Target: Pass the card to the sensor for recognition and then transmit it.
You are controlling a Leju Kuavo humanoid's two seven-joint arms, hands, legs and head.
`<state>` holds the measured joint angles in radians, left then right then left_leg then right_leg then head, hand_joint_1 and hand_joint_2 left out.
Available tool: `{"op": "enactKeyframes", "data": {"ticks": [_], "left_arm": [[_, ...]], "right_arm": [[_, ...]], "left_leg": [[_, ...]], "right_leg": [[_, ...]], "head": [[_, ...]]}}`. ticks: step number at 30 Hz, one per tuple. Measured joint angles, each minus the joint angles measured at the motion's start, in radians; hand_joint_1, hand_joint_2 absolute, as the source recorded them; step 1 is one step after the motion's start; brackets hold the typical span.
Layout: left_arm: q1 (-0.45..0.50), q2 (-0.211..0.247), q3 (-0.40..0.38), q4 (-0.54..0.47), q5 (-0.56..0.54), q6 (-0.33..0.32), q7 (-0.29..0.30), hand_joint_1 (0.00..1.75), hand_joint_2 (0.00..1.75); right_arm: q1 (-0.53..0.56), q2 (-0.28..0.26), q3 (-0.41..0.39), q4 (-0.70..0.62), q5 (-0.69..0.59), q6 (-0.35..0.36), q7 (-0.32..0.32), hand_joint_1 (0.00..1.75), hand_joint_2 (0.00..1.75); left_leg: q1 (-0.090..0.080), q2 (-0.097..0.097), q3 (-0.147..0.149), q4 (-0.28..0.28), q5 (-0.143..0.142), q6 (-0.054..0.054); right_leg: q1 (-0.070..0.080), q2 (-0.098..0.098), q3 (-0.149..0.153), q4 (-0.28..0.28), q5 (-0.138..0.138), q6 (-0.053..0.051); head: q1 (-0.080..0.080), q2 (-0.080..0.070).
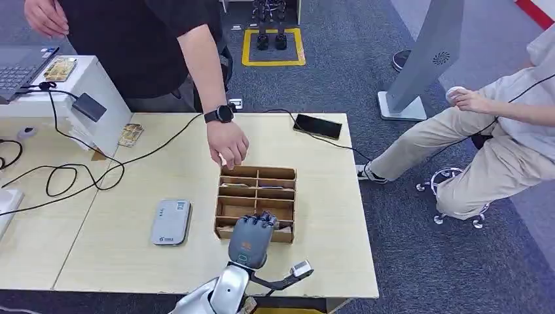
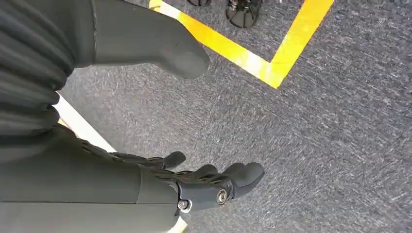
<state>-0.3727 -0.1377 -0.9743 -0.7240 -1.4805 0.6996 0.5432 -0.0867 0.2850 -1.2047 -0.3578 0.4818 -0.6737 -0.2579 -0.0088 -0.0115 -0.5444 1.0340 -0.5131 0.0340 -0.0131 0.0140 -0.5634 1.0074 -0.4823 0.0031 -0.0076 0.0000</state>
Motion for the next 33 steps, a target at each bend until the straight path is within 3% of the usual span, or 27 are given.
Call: {"op": "enactKeyframes", "data": {"ticks": [22,29,33], "left_arm": [[0.011,0.029,0.002,-0.05,0.0,0.001,0.016,1.75,1.75],[0.026,0.063,0.031,-0.195,0.0,0.001,0.011,1.75,1.75],[0.039,0.084,0.073,-0.321,0.0,0.001,-0.057,1.75,1.75]], "right_arm": [[-0.001,-0.008,0.01,0.015,0.007,0.0,-0.006,0.0,1.75],[-0.002,-0.013,0.018,0.02,0.007,-0.004,-0.008,0.0,1.75],[-0.002,-0.016,0.019,0.023,0.005,-0.005,-0.01,0.0,1.75]], "left_leg": [[0.0,0.0,0.0,0.0,0.0,0.0],[0.0,0.0,0.0,0.0,0.0,0.0],[0.0,0.0,0.0,0.0,0.0,0.0]], "right_leg": [[0.0,0.0,0.0,0.0,0.0,0.0],[0.0,0.0,0.0,0.0,0.0,0.0],[0.0,0.0,0.0,0.0,0.0,0.0]], "head": [[0.0,0.0],[0.0,0.0],[0.0,0.0]]}}
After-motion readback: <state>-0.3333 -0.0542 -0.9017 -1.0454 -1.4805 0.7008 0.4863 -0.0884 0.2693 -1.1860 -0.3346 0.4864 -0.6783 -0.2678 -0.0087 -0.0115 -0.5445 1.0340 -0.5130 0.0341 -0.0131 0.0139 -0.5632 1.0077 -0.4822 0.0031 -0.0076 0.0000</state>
